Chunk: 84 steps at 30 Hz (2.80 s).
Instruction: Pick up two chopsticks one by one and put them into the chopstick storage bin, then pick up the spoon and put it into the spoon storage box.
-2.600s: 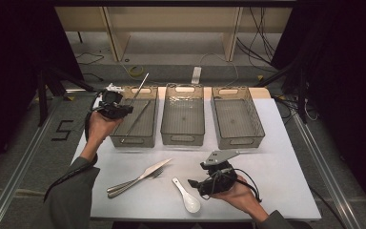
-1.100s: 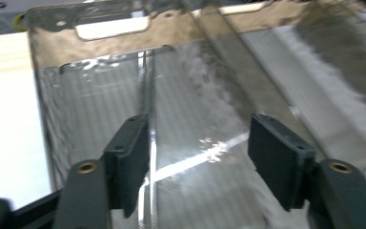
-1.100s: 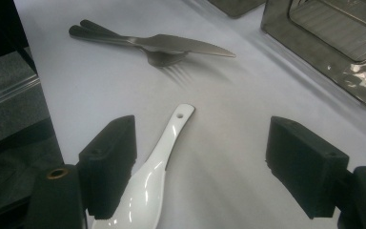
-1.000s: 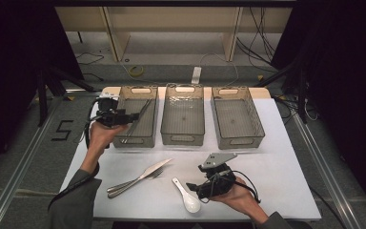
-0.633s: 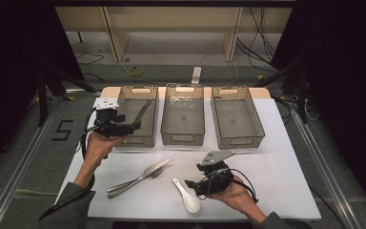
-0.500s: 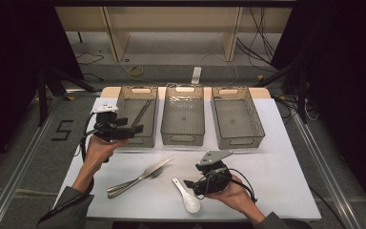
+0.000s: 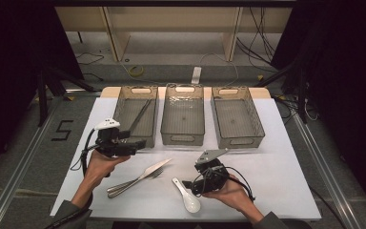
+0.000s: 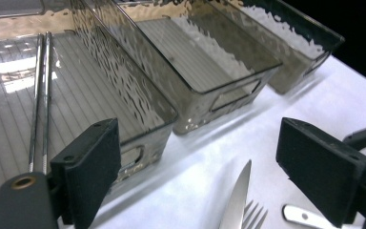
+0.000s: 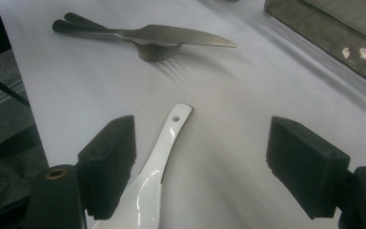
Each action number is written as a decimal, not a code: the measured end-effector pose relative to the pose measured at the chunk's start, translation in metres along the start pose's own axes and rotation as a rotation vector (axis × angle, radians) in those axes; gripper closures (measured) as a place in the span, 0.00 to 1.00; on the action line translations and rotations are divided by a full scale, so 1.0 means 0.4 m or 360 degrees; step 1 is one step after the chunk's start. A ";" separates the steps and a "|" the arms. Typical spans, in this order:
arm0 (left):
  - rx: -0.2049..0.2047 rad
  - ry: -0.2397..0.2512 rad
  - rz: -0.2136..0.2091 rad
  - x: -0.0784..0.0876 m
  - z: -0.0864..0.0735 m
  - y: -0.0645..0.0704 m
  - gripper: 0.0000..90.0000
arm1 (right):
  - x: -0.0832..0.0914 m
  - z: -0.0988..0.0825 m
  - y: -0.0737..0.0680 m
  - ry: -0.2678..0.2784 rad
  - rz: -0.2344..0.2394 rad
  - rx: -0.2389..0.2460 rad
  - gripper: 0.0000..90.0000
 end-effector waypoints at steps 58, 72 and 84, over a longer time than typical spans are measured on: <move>-0.0120 -0.0023 0.0001 0.048 -0.110 0.056 0.16 | -0.102 -0.033 -0.068 -0.0433 0.0159 0.0150 0.65; -0.0143 -0.0031 0.0000 0.049 -0.113 0.057 0.16 | -0.111 -0.036 -0.078 -0.0487 0.0163 0.0165 0.78; -0.0149 -0.0035 0.0000 0.049 -0.115 0.059 0.16 | -0.111 -0.035 -0.078 -0.0523 0.0119 0.0199 0.83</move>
Point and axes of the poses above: each handheld gripper's, and its own axes: x roughly backward along the jaws, z roughly out of its top, y roughly to its right, the point moved 10 cm from there along -x, roughly forward along the jaws, and after that the axes turned 15 degrees about x, right-handed, at the moved point
